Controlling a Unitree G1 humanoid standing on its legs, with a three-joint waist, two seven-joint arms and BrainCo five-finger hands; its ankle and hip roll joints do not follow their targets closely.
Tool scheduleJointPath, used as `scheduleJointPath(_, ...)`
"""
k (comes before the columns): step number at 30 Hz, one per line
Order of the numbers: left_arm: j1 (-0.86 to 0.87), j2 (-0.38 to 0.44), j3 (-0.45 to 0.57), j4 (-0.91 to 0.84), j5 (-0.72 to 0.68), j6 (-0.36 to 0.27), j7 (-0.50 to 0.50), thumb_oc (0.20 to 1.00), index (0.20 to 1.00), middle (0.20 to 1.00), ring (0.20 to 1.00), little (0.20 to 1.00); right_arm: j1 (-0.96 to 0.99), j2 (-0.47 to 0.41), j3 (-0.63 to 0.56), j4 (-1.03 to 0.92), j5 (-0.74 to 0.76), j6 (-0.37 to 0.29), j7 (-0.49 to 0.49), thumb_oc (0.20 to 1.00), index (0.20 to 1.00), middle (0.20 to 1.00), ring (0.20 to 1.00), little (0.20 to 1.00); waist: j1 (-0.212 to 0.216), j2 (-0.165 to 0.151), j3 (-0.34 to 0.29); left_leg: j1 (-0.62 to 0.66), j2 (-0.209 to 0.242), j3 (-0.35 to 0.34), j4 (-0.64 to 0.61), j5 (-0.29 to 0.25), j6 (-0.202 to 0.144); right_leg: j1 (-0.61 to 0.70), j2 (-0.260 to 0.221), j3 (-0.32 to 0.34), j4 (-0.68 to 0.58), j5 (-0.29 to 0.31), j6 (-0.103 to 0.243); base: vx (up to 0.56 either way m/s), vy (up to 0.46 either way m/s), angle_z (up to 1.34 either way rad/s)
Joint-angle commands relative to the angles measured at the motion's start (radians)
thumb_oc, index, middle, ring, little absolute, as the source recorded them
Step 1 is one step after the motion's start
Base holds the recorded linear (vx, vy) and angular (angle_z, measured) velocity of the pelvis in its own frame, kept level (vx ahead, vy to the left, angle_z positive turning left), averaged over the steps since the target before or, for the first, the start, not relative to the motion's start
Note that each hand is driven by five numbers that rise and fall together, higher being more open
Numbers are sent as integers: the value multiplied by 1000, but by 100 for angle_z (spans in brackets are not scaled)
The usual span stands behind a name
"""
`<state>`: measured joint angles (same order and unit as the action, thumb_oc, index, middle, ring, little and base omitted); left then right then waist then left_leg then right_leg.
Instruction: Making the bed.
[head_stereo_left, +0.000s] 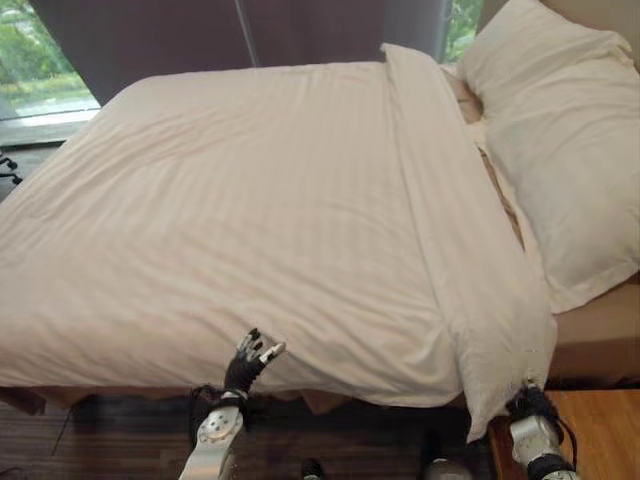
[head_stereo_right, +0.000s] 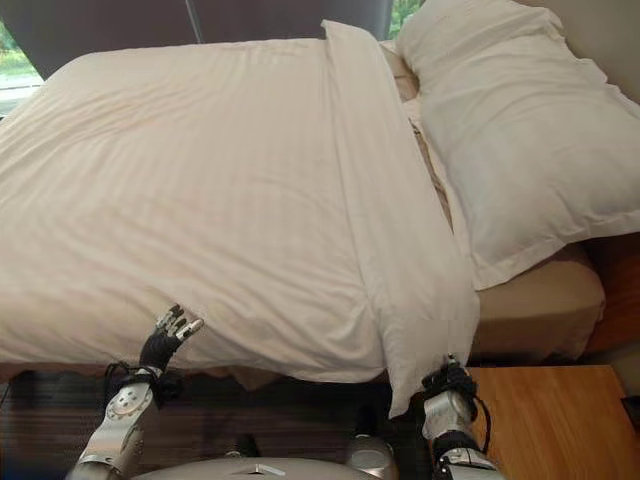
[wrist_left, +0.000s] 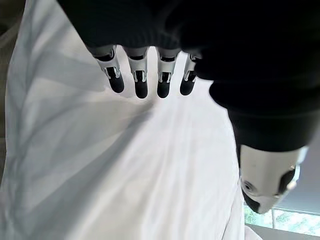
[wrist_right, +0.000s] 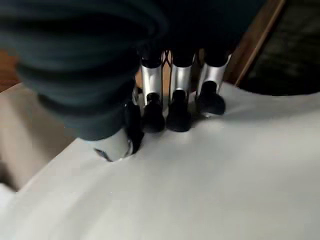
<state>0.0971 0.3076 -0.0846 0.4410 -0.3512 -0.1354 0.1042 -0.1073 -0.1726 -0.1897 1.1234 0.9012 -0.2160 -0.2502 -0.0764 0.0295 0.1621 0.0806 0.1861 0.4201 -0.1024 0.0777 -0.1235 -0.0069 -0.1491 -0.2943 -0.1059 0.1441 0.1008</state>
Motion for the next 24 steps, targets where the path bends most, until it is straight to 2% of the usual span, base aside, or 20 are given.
scheduleJointPath(1,-93,16,-7,-8,-49,-59,7,1000,1000,1000,1000,1000,-86,32,-35,34,-2,13,5,200,200,200,200,200,3,0,74,39,-16,-20,15,-79,13,94,-40,-32,19,-154,44,0,0,0)
scheduleJointPath(5,-106,9,9,23,-57,-56,22,1000,1000,1000,1000,1000,-16,0,-79,116,-62,48,-16,200,200,200,200,200,-16,-12,60,49,-13,-15,15,-85,14,99,-34,-23,19,-158,45,4,9,-3)
scheduleJointPath(6,-113,15,12,20,-52,-62,38,1000,1000,1000,1000,1000,6,-32,-91,123,-120,57,-44,291,291,291,291,291,-27,-21,48,53,-12,-13,15,-88,15,99,-32,-16,19,-157,46,4,20,-10)
scheduleJointPath(7,-121,20,13,15,-33,-67,53,1000,1000,1000,1000,1000,13,-51,-96,122,-155,56,-61,1000,1000,1000,1000,1000,-32,-27,39,53,-11,-10,15,-89,15,98,-31,-14,19,-156,47,-6,11,-12)
scheduleJointPath(9,-129,47,63,-6,-32,-80,101,1000,1000,1000,1000,1000,26,-109,-88,70,-245,59,-94,1000,1000,1000,1000,1000,-37,-47,17,55,-9,-3,15,-92,16,96,-28,-11,19,-152,48,-19,4,-3)
scheduleJointPath(10,-127,47,64,-8,-32,-80,101,1000,1000,1000,1000,1000,27,-109,-87,68,-246,60,-95,1000,1000,1000,1000,1000,-38,-47,16,55,-9,-3,15,-92,16,95,-28,-11,19,-152,48,0,0,0)
scheduleJointPath(11,-126,58,113,-39,-48,-91,131,1000,1000,1000,1000,1000,60,-146,-71,-83,-342,60,-125,1000,1000,1000,1000,1000,-43,-62,3,55,-7,0,15,-92,17,92,-26,-7,19,-146,49,-8,-3,-4)
scheduleJointPath(12,-124,59,113,-40,-47,-90,131,1000,1000,1000,1000,1000,64,-144,-71,-88,-344,63,-127,1000,1000,1000,1000,1000,-43,-62,1,55,-7,0,15,-92,17,92,-26,-8,19,-146,49,-17,3,-4)
scheduleJointPath(13,-126,63,134,-58,-34,-89,150,1000,1000,1000,1000,1000,88,-163,-63,-210,-415,64,-149,1000,1000,1000,1000,1000,-48,-70,-6,55,-6,3,15,-93,18,90,-25,-7,19,-144,50,-13,24,-8)
scheduleJointPath(14,-117,59,162,-93,0,-90,173,1000,1000,1000,1000,1000,138,-200,-53,-421,-589,75,-184,1000,1000,1000,1000,1000,-53,-82,-18,57,-5,3,15,-96,20,91,-25,-5,19,-142,51,-9,35,-9)
scheduleJointPath(16,-111,49,176,-135,32,-100,190,1000,1000,1000,1000,1000,136,-241,-28,-578,-741,83,-210,1000,1000,1000,1000,1000,-53,-95,-31,62,-6,2,15,-101,25,93,-23,-3,19,-140,53,-8,35,-11)
scheduleJointPath(17,-109,48,176,-137,33,-100,191,1000,1000,1000,1000,1000,138,-240,-28,-582,-743,85,-210,1000,1000,1000,1000,1000,-53,-95,-32,62,-6,1,15,-101,25,93,-23,-3,19,-141,53,-11,32,-6)
scheduleJointPath(18,-113,38,170,-164,39,-106,193,1000,1000,1000,1000,1000,122,-257,-2,-659,-825,95,-208,1000,1000,1000,1000,1000,-52,-106,-41,67,-5,3,15,-105,28,91,-22,3,22,-140,54,-8,33,-1)
scheduleJointPath(20,-106,27,162,-219,17,-115,179,1000,1000,1000,1000,1000,121,-273,13,-775,-897,86,-196,1000,1000,1000,1000,1000,-49,-116,-48,71,-5,4,15,-107,33,91,-22,7,24,-138,55,-3,22,0)
scheduleJointPath(24,-103,25,116,-291,-10,-124,152,1000,1000,1000,1000,1000,119,-254,42,-905,-924,59,-175,1000,1000,1000,1000,1000,-43,-129,-50,70,-9,0,17,-112,45,86,-23,15,27,-131,61,-17,72,0)
